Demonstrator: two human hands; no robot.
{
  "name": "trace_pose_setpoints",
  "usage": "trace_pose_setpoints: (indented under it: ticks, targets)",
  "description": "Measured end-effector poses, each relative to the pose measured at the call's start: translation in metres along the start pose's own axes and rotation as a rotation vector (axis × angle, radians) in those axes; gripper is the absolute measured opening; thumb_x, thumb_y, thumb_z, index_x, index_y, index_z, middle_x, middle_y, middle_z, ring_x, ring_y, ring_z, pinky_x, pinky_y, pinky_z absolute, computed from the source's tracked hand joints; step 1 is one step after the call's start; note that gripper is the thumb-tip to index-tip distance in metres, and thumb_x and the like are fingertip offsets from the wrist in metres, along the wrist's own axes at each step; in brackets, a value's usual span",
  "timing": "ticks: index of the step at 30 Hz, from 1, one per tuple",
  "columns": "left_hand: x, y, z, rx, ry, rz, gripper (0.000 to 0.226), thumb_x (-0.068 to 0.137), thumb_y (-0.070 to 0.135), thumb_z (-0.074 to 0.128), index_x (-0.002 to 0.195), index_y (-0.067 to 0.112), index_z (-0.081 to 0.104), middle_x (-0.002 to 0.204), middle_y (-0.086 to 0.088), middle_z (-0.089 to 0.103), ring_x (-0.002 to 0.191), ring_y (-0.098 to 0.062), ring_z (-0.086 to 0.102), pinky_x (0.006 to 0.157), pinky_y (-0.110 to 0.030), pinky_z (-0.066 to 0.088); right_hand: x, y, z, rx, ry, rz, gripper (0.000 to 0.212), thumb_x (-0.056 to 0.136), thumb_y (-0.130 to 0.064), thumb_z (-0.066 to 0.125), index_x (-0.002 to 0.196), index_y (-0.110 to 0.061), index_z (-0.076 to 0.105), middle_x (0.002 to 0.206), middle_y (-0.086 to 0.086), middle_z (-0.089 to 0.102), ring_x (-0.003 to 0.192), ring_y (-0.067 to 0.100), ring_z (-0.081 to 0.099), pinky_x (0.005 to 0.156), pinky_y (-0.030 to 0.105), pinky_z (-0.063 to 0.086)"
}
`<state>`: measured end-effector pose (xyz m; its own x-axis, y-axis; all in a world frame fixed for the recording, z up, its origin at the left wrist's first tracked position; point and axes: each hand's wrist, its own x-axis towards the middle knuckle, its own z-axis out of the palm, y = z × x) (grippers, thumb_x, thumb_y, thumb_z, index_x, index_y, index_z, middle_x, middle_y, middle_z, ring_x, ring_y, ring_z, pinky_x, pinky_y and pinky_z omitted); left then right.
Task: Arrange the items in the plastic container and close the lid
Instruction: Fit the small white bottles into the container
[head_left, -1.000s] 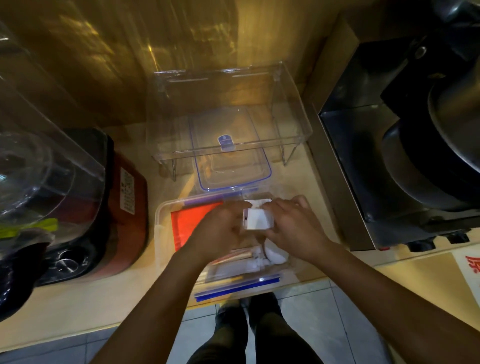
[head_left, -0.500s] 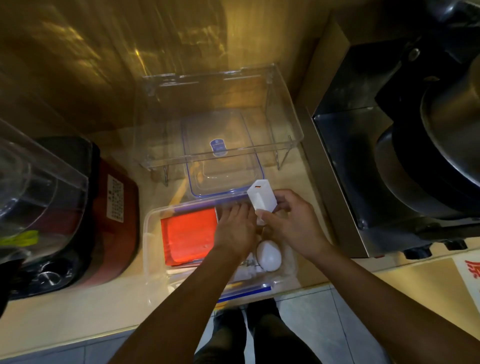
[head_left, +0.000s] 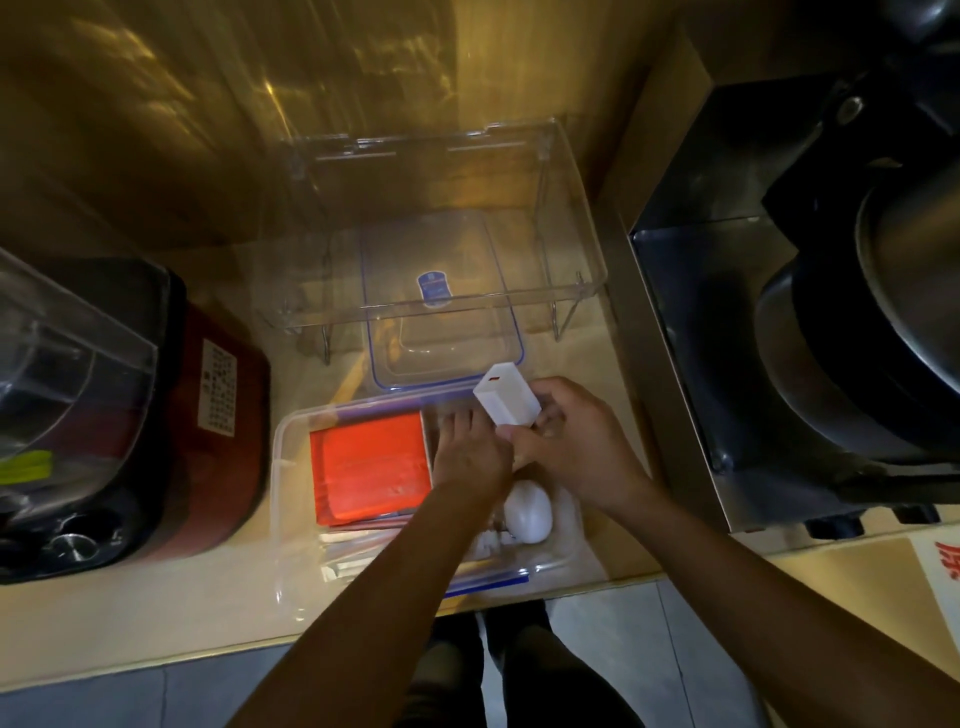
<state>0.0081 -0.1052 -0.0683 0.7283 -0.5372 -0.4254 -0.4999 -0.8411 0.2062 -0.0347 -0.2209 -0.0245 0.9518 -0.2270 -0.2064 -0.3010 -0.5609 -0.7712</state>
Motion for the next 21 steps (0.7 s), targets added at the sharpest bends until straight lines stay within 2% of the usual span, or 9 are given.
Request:
trace_pose_setpoints:
  ticks: [3,5,8,13,16,19,21]
  targets:
    - [-0.006,-0.001,0.002,0.041,-0.043,0.044,0.05,0.095,0.023,0.044,0.14,0.006,0.033,0.147,-0.019,0.033,0.136,-0.033,0.028,0.11,-0.044,0.029,0.004,-0.001,-0.001,-0.179,-0.035,-0.114,0.045,0.074,-0.036,0.071,0.114,-0.022,0.054,0.11,-0.003,0.063,0.095,0.012,0.055,0.085,0.026,0.04]
    - [-0.012,-0.001,0.006,0.012,-0.052,0.064,0.047,0.092,0.02,0.047,0.136,0.008,0.039,0.146,-0.017,0.038,0.135,-0.031,0.03,0.11,-0.042,0.031,0.006,-0.002,0.0,-0.34,-0.064,-0.212,0.048,0.078,-0.035,0.067,0.121,-0.019,0.053,0.118,0.003,0.062,0.101,0.019,0.055,0.086,0.026,0.03]
    - [-0.021,0.0,0.01,-0.026,-0.036,0.069,0.047,0.089,0.02,0.054,0.133,0.009,0.042,0.141,-0.014,0.044,0.131,-0.031,0.037,0.107,-0.041,0.036,0.009,-0.006,0.004,-0.581,-0.101,-0.33,0.048,0.084,-0.03,0.058,0.128,-0.013,0.048,0.124,0.007,0.059,0.105,0.025,0.052,0.087,0.028,0.026]
    - [-0.03,-0.001,0.012,-0.048,0.01,0.088,0.049,0.088,0.018,0.053,0.134,0.006,0.041,0.138,-0.014,0.047,0.127,-0.029,0.04,0.099,-0.039,0.039,0.017,-0.021,0.012,-0.869,-0.166,-0.398,0.029,0.085,-0.014,0.053,0.113,-0.01,0.052,0.113,0.01,0.062,0.101,0.026,0.055,0.091,0.03,0.033]
    - [-0.037,0.001,0.012,-0.08,0.031,0.096,0.042,0.089,0.015,0.051,0.129,0.002,0.048,0.132,-0.019,0.052,0.123,-0.033,0.046,0.099,-0.04,0.039,0.017,-0.028,0.021,-0.914,-0.222,-0.402,0.027,0.085,-0.008,0.049,0.112,-0.006,0.05,0.111,0.014,0.063,0.102,0.029,0.057,0.093,0.034,0.038]
    - [-0.043,0.001,0.011,-0.061,0.133,0.132,0.035,0.081,0.009,0.059,0.114,-0.002,0.061,0.116,-0.021,0.064,0.111,-0.036,0.057,0.094,-0.039,0.047,0.022,-0.03,0.029,-0.911,-0.267,-0.381,0.027,0.088,-0.005,0.043,0.115,-0.002,0.045,0.108,0.019,0.065,0.099,0.034,0.061,0.086,0.039,0.045]
    - [-0.048,0.0,0.005,-0.049,0.155,0.111,0.03,0.077,0.012,0.062,0.105,0.003,0.068,0.105,-0.016,0.07,0.104,-0.034,0.061,0.09,-0.036,0.049,0.025,-0.029,0.034,-0.889,-0.291,-0.375,0.026,0.09,-0.005,0.041,0.116,-0.002,0.042,0.107,0.02,0.064,0.096,0.034,0.062,0.079,0.04,0.048]
